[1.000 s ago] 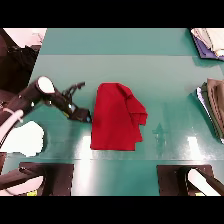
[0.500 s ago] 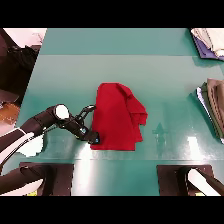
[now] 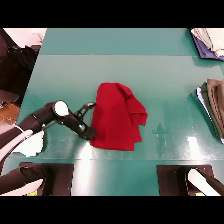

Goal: Fold the shirts.

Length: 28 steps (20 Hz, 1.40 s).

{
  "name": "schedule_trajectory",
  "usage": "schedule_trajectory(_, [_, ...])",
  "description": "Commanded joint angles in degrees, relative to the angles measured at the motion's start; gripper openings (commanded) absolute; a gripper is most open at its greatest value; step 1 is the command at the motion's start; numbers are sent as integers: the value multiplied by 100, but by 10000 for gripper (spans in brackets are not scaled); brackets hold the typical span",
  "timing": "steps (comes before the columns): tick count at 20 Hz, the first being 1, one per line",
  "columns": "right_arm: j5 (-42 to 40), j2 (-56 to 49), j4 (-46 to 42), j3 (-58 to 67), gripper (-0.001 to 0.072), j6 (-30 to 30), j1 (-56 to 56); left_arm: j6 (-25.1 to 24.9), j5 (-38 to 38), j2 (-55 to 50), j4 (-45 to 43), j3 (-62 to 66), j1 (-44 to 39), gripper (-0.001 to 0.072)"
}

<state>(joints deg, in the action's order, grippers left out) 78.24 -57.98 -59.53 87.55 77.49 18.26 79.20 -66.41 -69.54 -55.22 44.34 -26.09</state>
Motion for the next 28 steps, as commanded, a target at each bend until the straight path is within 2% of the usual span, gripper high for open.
schedule_trajectory(1, [492,-2,205,-367,18,2,-44,0,-706,151,-846,1003,656,23])
schedule_trajectory(2, [610,-2,319,-721,20,2,-131,28,-721,229,-938,1373,949,23])
schedule_trajectory(3, [592,-4,413,-1169,68,0,-310,35,-708,321,-927,1749,1263,23])
schedule_trajectory(5, [195,-4,658,-2216,486,0,-839,33,-702,380,-927,2376,1738,23])
schedule_trajectory(6, [-140,-4,789,-2747,511,2,-1185,33,-695,389,-927,2579,1875,23])
schedule_trajectory(9, [-1497,-111,1204,-4172,510,-4,-2551,31,-647,402,-933,2791,2017,23])
schedule_trajectory(11, [-1991,-479,1257,-4566,510,-4,-3467,33,-664,398,-922,2787,2017,23])
schedule_trajectory(15, [-2435,-1436,1467,-4411,509,-256,-4859,31,-669,398,-925,2787,2017,23])
schedule_trajectory(19, [-2433,-2170,1491,-3893,499,-256,-5318,28,-776,398,-925,2787,2017,23])
schedule_trajectory(20, [-2413,-2264,1486,-3775,425,-256,-5337,28,-778,398,-927,2787,2017,23])
schedule_trajectory(22, [-2444,-2341,1478,-3630,406,-256,-5333,7,-776,398,-927,2785,2017,23])
schedule_trajectory(23, [-2485,-2337,1473,-3602,349,-256,-5320,-11,-776,398,-927,2787,2017,23])
schedule_trajectory(25, [-2448,-2334,1447,-3563,44,-256,-5257,-11,-772,398,-927,2787,2017,23])
schedule_trajectory(26, [-2361,-2332,1440,-3563,17,-254,-5217,-11,-776,400,-929,2787,2017,23])
schedule_trajectory(28, [-2109,-2131,1397,-3563,16,-254,-5018,-13,-774,422,-955,2835,2020,23])
